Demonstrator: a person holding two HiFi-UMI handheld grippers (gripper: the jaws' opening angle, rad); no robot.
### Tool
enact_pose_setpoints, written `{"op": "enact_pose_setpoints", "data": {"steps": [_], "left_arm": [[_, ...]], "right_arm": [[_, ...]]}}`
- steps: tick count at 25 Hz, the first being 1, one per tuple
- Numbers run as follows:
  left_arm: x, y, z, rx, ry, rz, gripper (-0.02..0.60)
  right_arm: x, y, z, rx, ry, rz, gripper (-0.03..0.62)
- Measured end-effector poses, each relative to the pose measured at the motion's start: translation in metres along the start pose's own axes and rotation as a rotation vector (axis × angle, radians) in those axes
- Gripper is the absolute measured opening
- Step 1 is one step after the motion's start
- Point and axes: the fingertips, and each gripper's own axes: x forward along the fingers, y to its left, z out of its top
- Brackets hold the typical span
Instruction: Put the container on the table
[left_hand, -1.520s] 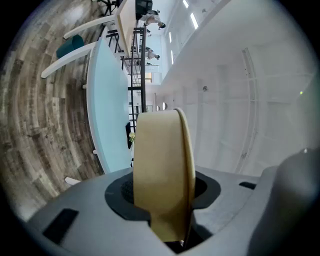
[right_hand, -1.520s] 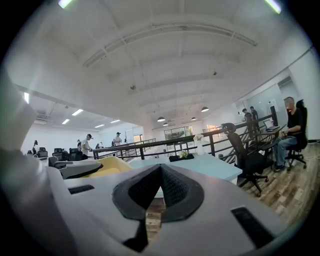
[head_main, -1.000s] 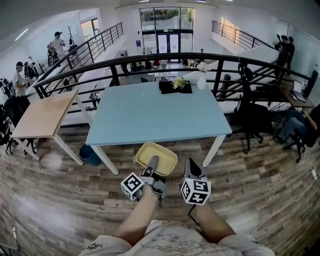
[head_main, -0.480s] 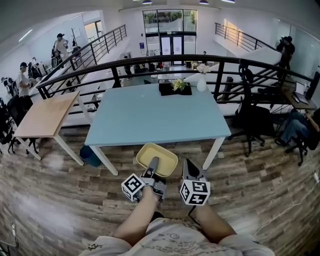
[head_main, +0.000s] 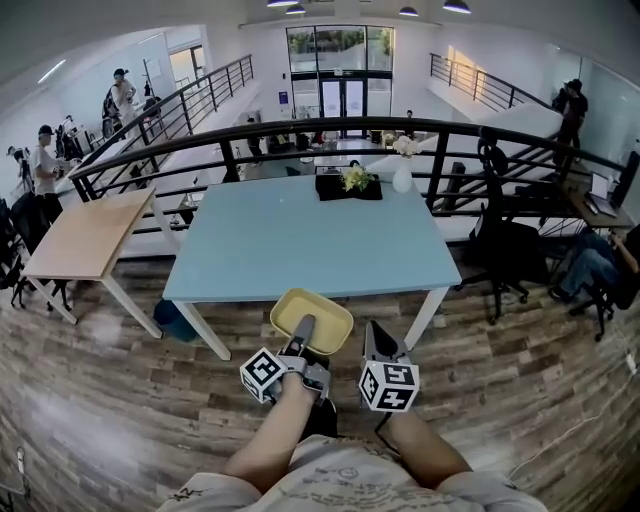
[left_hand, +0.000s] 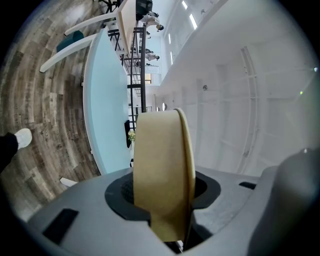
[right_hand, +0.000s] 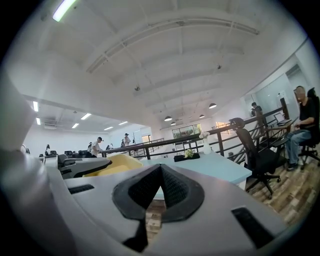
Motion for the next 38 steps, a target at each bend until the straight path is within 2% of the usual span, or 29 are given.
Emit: {"op": "enact_pose_setpoints", "data": {"steps": [8, 22, 30, 38], "left_arm": [[0.058, 0.018, 0.029, -0.005, 0.019, -0.033, 0.175], [0.155, 0.071, 0.092, -0.047, 0.015, 0.012, 0.175], [0.23, 0.081, 0.138, -0.088, 0.006, 0.001, 0.175], [0.323, 0.087, 0.176, -0.081, 0.054, -0.005, 0.175]], "right_arm": [[0.06, -0.015, 0.007, 0.009, -0.019, -0.015, 0.002], [0.189, -0.031, 0.004, 0.023, 0.016, -0.01, 0.003], [0.274, -0.039, 0.022, 0.022, 0.047, -0.01, 0.003], [0.365, -0.063, 0.046, 0.036, 0.041, -0.032, 0.003]]}}
